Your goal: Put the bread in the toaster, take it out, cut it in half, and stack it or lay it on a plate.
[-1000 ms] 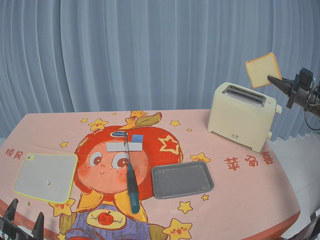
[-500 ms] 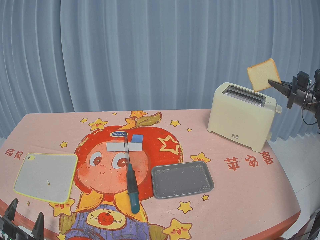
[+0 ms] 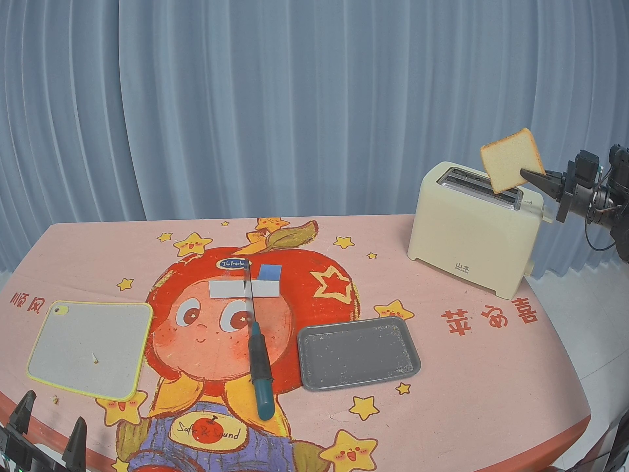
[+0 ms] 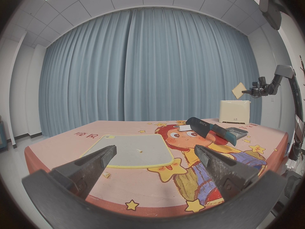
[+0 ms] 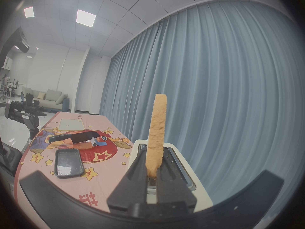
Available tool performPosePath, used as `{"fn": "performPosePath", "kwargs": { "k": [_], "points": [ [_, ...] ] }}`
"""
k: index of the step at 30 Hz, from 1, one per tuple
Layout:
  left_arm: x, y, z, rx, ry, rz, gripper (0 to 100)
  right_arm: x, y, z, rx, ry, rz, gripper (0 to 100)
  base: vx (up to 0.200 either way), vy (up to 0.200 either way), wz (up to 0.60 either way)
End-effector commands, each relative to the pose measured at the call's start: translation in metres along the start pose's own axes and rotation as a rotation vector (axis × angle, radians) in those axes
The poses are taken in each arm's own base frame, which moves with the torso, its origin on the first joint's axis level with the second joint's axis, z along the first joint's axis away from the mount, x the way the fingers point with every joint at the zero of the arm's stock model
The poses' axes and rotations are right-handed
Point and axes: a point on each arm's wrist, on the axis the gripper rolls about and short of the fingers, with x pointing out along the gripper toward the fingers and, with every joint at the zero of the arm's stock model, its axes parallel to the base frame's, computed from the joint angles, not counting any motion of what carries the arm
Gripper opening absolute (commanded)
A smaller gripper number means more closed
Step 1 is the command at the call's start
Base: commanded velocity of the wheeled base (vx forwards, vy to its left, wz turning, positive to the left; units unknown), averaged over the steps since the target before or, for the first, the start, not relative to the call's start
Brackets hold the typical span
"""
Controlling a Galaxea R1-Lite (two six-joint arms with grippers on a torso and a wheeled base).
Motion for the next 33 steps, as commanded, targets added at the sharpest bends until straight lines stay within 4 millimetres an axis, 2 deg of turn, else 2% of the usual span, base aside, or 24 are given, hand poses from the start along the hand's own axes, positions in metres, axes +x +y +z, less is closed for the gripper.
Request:
{"fn": "performPosePath", "kwargs": {
  "k": [1, 12, 33],
  "points": [
    [0.001, 0.000, -0.004, 0.000, 0.018, 0.000, 100, 0.002, -0.002, -0.008, 0.018, 0.012, 0.001, 0, 0.000, 0.000, 0.00],
    [0.001, 0.000, -0.004, 0.000, 0.018, 0.000, 100, 0.007, -0.007, -0.020, 0.036, 0.027, 0.006, 0, 0.000, 0.000, 0.00],
    [0.001, 0.000, -0.004, 0.000, 0.018, 0.000, 100, 0.007, -0.004, -0.024, 0.037, 0.035, 0.012, 0, 0.000, 0.000, 0.00]
  ]
}}
